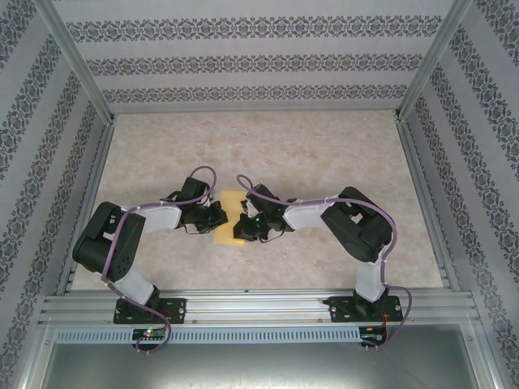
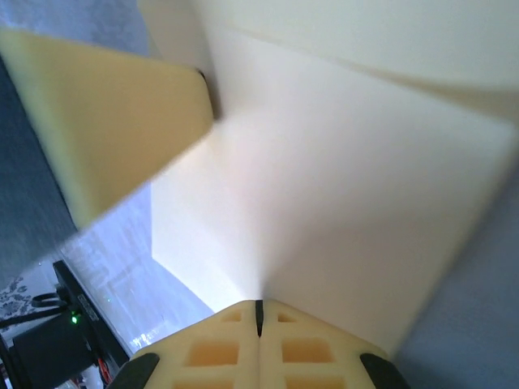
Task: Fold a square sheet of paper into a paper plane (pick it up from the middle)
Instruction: Fold the triangle a second time at the center of the table.
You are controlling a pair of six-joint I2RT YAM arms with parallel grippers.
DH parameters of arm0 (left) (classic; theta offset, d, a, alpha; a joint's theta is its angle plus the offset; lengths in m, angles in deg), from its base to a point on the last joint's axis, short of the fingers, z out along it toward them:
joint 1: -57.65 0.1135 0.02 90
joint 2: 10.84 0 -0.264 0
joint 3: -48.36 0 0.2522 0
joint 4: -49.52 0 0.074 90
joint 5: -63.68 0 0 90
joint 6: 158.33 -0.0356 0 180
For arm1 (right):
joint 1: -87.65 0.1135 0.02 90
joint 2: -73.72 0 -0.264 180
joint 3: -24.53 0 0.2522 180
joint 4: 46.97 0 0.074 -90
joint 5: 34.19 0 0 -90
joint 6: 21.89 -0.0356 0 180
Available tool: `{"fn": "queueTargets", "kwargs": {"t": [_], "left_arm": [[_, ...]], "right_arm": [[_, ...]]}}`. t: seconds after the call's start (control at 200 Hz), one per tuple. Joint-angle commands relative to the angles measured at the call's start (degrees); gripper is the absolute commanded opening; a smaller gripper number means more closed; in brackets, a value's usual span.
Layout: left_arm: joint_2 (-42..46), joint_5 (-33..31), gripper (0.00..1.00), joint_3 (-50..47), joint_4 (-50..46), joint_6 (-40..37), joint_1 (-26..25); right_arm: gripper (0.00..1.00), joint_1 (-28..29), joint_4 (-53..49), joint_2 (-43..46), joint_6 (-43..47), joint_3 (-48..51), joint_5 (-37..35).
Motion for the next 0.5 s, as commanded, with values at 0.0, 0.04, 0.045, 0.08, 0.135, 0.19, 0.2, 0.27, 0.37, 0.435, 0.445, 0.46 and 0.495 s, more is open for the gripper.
{"fn": "queueTargets", "kwargs": {"t": [0.0,0.04,0.045,0.08,0.135,0.19,0.2,0.27,0.37,0.435,0.445,0.46,0.495], "left_arm": [[-2.2,-5.5,0.0,-0.7,-3.7,-0.3,-0.1],[-2.3,-5.5,0.0,-0.6,-3.7,-0.2,0.0],[-2.3,-5.4,0.0,-0.7,-3.6,-0.2,0.0],[-2.3,-5.4,0.0,-0.7,-3.6,-0.1,-0.1],[-2.2,-5.4,0.0,-0.9,-3.5,-0.1,0.0],[-2.2,-5.4,0.0,-0.9,-3.5,-0.1,0.0],[-2.2,-5.4,0.0,-0.9,-3.5,-0.2,-0.1],[-2.1,-5.1,0.0,-0.9,-3.6,-0.4,-0.1],[-2.1,-4.2,0.0,-1.0,-3.3,-0.5,0.0],[-2.0,-3.3,0.0,-1.0,-3.2,-0.5,-0.2],[-1.9,-3.2,0.0,-1.0,-3.1,-0.4,-0.1],[-1.8,-2.9,0.0,-1.0,-3.0,-0.3,-0.2],[-1.7,-2.3,0.0,-1.0,-3.0,-0.1,-0.2]], "right_arm": [[0.0,0.1,-3.4,1.6,-1.6,4.8,1.0],[0.0,0.1,-2.0,2.2,-2.1,6.3,1.4],[0.0,0.1,-1.9,2.3,-2.2,6.5,1.5],[0.0,0.2,-1.2,2.7,-2.6,7.7,1.7],[0.0,0.2,-0.6,3.5,-3.0,9.5,1.7],[0.0,0.1,0.0,4.2,-3.2,11.1,1.9],[0.0,0.1,0.0,4.3,-3.2,11.4,1.8],[0.0,0.1,0.1,5.3,-3.3,12.6,1.7],[0.0,-0.3,0.0,7.1,-3.3,13.2,1.1],[0.02,-0.6,0.0,9.0,-3.1,12.7,0.7],[0.02,-0.6,-0.1,9.3,-2.9,12.5,0.5],[0.03,-0.7,-0.3,9.8,-2.8,12.4,0.2],[0.04,-0.8,-1.6,10.9,-2.3,11.7,-1.4]]}}
